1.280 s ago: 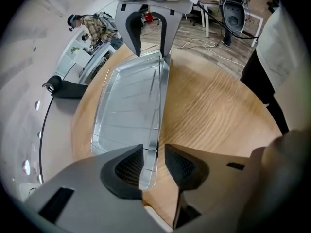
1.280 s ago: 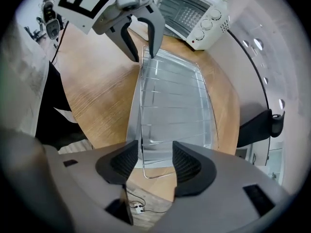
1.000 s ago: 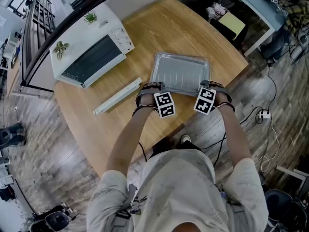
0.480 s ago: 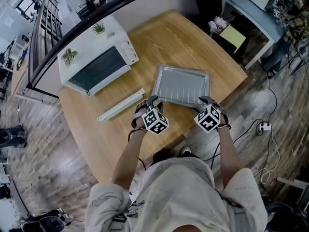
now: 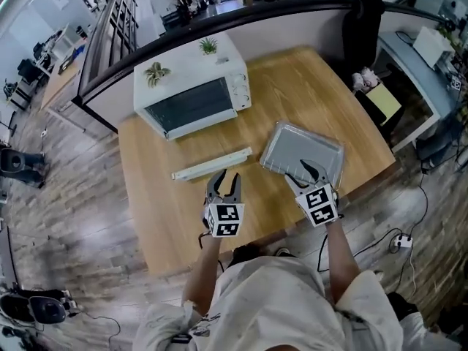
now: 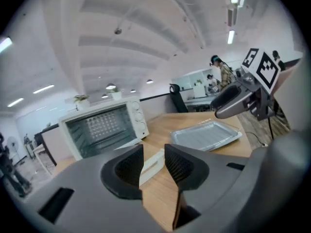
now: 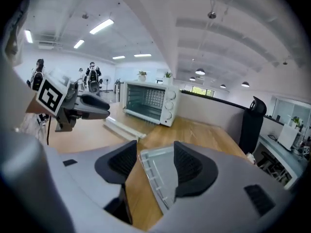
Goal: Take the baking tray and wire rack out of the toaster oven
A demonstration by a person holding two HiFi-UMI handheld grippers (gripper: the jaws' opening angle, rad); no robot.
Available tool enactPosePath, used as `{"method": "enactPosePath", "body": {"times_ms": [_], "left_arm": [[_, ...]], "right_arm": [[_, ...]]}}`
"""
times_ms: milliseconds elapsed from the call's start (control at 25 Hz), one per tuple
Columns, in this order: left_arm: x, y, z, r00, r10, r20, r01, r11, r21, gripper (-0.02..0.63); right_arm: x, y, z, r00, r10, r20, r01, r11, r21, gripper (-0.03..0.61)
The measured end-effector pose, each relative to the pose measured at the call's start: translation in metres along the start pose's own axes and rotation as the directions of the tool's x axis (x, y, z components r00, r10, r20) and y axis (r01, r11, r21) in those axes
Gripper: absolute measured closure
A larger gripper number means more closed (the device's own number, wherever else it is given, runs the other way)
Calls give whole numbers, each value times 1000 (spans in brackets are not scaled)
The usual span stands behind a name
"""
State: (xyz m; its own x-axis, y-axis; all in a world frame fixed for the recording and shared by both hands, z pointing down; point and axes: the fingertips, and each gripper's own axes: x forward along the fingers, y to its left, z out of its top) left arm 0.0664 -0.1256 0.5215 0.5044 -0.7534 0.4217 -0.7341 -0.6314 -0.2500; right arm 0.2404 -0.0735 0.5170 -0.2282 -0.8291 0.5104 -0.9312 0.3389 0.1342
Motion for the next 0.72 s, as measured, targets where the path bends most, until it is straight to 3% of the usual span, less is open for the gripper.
{"method": "enactPosePath", "body": {"times_ms": [120, 240, 400, 560, 720], "left_arm": [[-34, 38, 7, 990, 110, 88, -99, 988, -117, 463], [-73, 75, 7, 967, 211, 145, -180, 962, -204, 465], [-124, 122, 5, 899, 389, 201, -320, 896, -307, 463], [-162, 154, -6, 822, 535, 197, -451, 822, -348, 465], [-179, 166, -22, 798, 581, 163, -498, 787, -364, 465]], "right_arm": [[5, 8, 41, 992, 17, 121, -19, 1000, 14, 325], [7, 24, 79, 967, 54, 249, -72, 995, 65, 325], [9, 44, 123, 909, 100, 404, -151, 984, 98, 325], [8, 47, 149, 866, 25, 499, -101, 987, 126, 328], [18, 59, 154, 862, 44, 505, -119, 986, 117, 327]]}}
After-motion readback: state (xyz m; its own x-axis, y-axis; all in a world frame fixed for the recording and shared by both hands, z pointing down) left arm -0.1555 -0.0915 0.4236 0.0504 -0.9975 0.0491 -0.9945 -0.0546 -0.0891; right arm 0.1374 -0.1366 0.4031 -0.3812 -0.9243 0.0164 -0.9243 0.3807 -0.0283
